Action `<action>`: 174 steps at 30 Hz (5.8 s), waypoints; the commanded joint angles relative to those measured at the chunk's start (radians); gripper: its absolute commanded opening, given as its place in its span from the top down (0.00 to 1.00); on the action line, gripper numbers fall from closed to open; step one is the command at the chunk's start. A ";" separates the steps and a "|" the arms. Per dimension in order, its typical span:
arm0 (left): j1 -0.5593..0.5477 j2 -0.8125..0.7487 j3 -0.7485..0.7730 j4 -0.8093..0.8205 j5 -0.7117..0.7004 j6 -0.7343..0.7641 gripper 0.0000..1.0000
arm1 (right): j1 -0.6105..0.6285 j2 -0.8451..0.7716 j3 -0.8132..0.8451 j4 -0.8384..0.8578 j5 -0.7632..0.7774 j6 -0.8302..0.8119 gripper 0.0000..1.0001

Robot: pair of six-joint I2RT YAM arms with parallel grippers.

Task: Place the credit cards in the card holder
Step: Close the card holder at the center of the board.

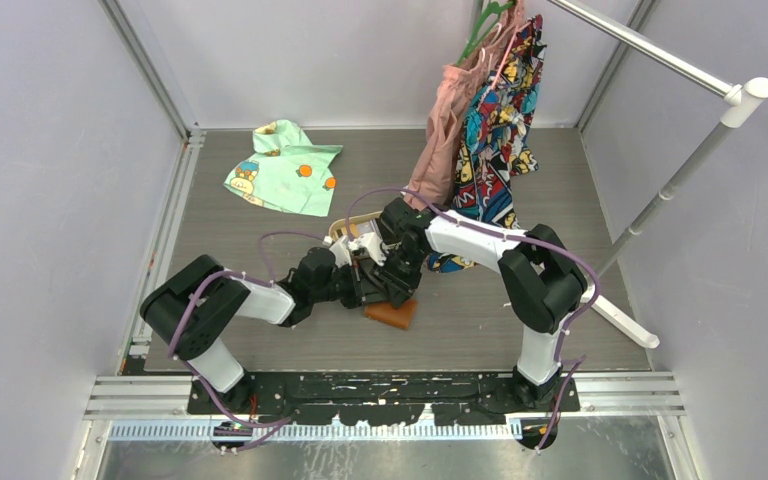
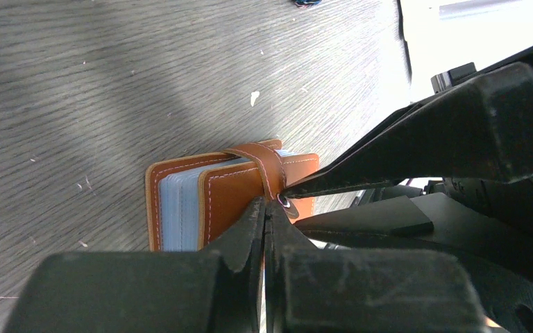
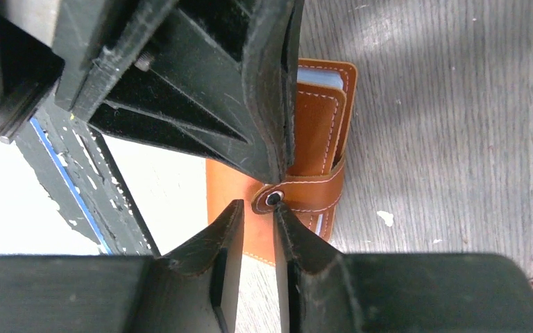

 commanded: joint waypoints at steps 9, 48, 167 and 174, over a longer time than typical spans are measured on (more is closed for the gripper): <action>0.005 0.069 -0.062 -0.275 -0.112 0.083 1.00 | 0.001 0.002 -0.013 0.022 0.059 0.037 0.77; 0.005 0.085 -0.062 -0.267 -0.104 0.082 1.00 | -0.001 -0.188 -0.056 0.108 0.062 -0.091 0.44; 0.005 0.134 -0.082 -0.186 -0.080 0.056 1.00 | 0.423 -0.055 -0.139 0.055 0.282 -0.251 0.99; 0.005 0.134 -0.083 -0.188 -0.079 0.054 1.00 | 0.466 -0.031 -0.139 0.049 0.296 -0.251 0.99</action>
